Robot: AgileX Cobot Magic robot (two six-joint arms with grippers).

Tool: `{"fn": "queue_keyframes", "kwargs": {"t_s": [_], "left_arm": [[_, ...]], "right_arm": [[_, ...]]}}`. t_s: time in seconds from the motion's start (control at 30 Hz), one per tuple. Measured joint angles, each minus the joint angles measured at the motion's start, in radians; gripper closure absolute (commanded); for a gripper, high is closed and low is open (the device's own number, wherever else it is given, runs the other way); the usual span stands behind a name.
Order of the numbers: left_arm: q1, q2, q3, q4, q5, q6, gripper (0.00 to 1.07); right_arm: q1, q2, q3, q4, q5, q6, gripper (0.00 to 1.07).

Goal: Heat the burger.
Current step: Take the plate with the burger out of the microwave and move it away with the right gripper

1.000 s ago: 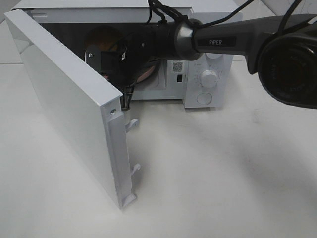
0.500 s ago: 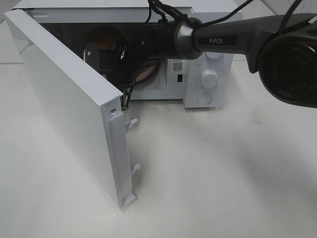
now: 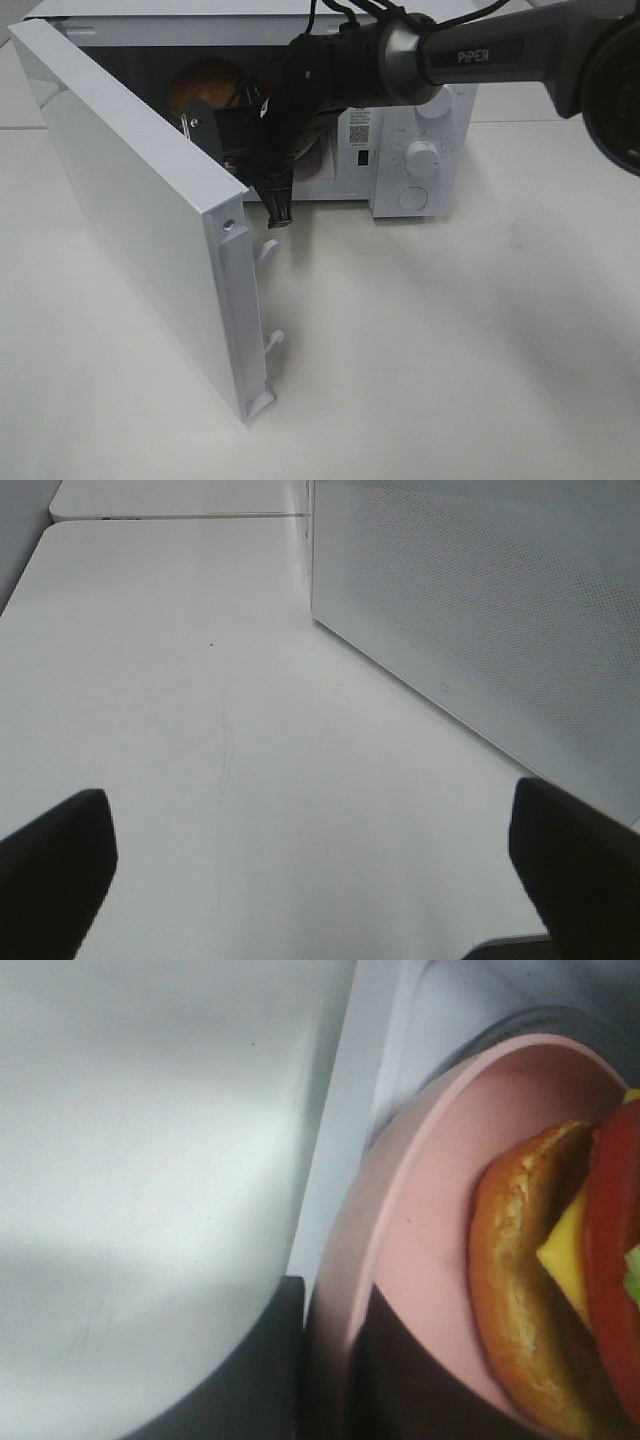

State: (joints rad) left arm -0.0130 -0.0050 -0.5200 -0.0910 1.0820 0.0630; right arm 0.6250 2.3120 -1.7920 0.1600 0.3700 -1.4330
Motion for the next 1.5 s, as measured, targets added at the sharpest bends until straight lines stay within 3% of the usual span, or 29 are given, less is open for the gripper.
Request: {"fn": "queue_keyframes", "kwargs": {"t_s": [0.3,0.83,1.03,1.23,1.5], "left_arm": [[0.0,0.0,0.0,0.0,0.0,0.0,0.06],[0.0,0.0,0.0,0.0,0.0,0.0,0.06],[0.0,0.0,0.0,0.0,0.0,0.0,0.06],[0.0,0.0,0.0,0.0,0.0,0.0,0.06],[0.0,0.0,0.0,0.0,0.0,0.0,0.06]], "right_arm": [[0.0,-0.116,0.221,0.0,-0.155,-0.098,1.07],[0.006,-0.254,0.416,-0.003,-0.187,-0.156,1.07],[0.012,-0.288,0.455,0.049,-0.186,-0.195,1.07],[0.012,-0.315,0.477,0.184,-0.125,-0.301,1.07],[0.01,-0.338,0.479,0.218,-0.089,-0.317,1.07]]}}
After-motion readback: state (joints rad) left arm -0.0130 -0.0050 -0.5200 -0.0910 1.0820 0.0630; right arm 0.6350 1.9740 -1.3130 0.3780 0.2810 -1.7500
